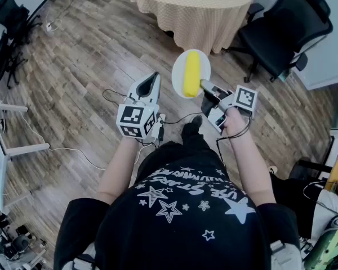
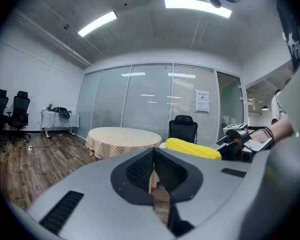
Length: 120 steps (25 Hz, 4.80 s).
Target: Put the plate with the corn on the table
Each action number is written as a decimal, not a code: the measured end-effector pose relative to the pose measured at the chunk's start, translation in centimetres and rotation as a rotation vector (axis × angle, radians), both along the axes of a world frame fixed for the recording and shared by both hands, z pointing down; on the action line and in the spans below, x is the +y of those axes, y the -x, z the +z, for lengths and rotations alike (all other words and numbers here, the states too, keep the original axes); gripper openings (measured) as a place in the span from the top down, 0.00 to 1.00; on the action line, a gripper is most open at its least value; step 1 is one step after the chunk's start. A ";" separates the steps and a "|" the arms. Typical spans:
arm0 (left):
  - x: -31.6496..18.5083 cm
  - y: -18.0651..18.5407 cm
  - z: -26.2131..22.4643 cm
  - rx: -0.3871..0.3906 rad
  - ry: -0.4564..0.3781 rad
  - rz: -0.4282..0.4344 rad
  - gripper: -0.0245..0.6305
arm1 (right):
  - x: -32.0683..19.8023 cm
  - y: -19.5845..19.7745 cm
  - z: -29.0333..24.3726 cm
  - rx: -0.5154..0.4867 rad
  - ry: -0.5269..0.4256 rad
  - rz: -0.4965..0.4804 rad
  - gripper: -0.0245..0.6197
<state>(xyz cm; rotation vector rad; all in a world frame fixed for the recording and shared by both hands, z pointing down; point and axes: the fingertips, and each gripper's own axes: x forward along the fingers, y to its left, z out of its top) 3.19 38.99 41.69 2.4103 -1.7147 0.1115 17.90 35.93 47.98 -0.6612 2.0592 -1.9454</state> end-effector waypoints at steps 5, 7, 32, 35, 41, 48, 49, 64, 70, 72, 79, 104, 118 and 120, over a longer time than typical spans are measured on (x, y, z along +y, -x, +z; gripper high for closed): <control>1.0 -0.3 0.1 -0.007 0.005 0.013 0.95 | 1.2 0.3 0.1 0.016 0.005 -0.016 0.90; 1.2 -0.2 0.2 -0.007 0.006 0.014 0.95 | 1.4 0.5 0.1 0.024 0.008 -0.021 0.90; -0.1 2.2 1.2 -0.025 0.008 -0.035 0.95 | -1.5 1.4 2.0 0.067 0.019 -0.069 0.90; -2.4 2.4 1.3 -0.034 0.010 -0.046 0.95 | -3.9 2.0 2.2 0.064 0.014 -0.099 0.90; -8.6 2.0 1.2 -0.041 0.022 -0.071 0.95 | -10.7 2.6 1.8 0.041 0.011 -0.147 0.90; -15.4 1.4 1.0 -0.050 0.031 -0.105 0.95 | -18.4 2.2 1.6 0.047 0.014 -0.168 0.90; -16.2 1.5 1.0 -0.048 0.034 -0.110 0.95 | -19.2 2.1 1.7 0.053 0.014 -0.168 0.90; -28.4 0.4 0.9 -0.059 0.019 -0.171 0.95 | -30.8 0.8 2.6 0.070 0.007 -0.204 0.90; -29.7 2.1 0.4 -0.070 0.024 -0.187 0.95 | -32.5 1.5 3.2 0.053 0.037 -0.185 0.90; -29.9 2.2 0.5 -0.068 0.025 -0.189 0.95 | -32.7 1.6 3.3 0.052 0.033 -0.188 0.90; -32.7 3.0 1.6 -0.047 0.023 -0.158 0.95 | -34.9 3.1 3.3 0.049 0.021 -0.174 0.90; -50.9 17.5 1.3 -0.007 0.035 -0.017 0.95 | -52.0 16.3 2.2 0.076 0.034 -0.017 0.89; -57.0 19.7 1.8 0.009 0.049 0.078 0.95 | -56.0 17.9 2.7 0.098 0.049 0.057 0.90; -57.9 19.5 2.0 0.005 0.053 0.082 0.95 | -57.1 17.8 2.9 0.093 0.059 0.062 0.89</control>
